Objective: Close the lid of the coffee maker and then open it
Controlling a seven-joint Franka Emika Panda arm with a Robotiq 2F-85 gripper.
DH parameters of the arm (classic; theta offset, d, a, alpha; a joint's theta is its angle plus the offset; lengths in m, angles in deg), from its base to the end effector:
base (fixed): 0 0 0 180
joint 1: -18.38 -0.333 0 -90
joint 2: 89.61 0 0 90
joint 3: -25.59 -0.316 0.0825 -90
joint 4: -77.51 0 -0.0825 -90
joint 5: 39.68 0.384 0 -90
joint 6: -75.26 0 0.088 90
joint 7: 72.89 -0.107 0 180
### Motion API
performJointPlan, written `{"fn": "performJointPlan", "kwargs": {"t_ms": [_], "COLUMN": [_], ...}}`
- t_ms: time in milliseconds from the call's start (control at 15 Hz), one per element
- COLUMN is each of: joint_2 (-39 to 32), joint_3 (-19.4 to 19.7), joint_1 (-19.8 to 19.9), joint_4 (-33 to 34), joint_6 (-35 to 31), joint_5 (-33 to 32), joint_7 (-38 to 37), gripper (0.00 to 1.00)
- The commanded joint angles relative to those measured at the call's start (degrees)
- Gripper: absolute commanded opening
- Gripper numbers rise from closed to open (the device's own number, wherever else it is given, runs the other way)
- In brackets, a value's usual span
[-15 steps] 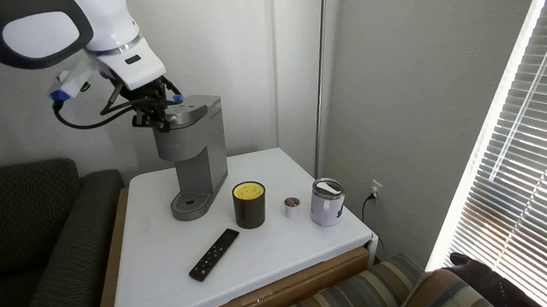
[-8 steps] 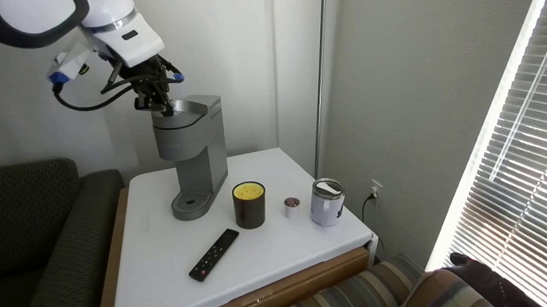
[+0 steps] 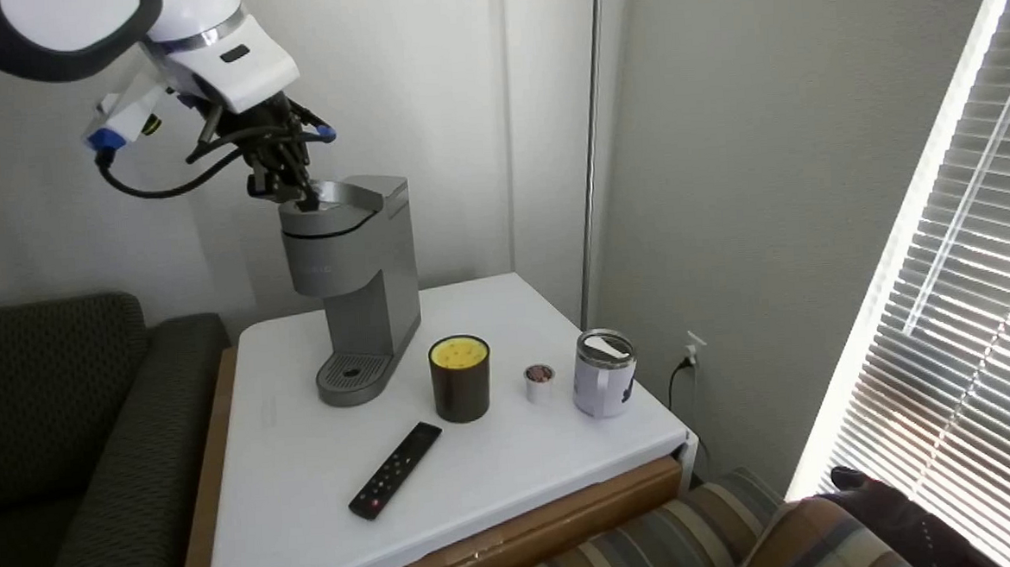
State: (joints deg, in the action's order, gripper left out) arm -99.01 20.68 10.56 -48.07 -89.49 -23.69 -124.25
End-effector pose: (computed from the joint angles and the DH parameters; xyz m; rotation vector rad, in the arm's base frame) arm 0.5800 0.1138 0.3676 -2.4103 1.2080 -0.4883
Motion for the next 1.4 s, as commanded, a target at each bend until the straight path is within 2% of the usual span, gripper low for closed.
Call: {"fn": "performJointPlan", "kwargs": {"t_ms": [0,600,1067,1333], "joint_2": [1.0,0.7,-0.1,-1.1], "joint_3": [0.8,0.9,1.6,1.0], "joint_1": [-0.7,-0.8,-1.5,-1.6], "joint_4": [0.9,4.1,9.7,13.7], "joint_6": [1.0,3.4,13.6,18.4], "joint_5": [-3.0,-10.1,-17.0,-18.7], "joint_7": [-1.8,-4.0,-5.5,-5.3], "gripper": [0.00,0.00,0.00,0.00]}}
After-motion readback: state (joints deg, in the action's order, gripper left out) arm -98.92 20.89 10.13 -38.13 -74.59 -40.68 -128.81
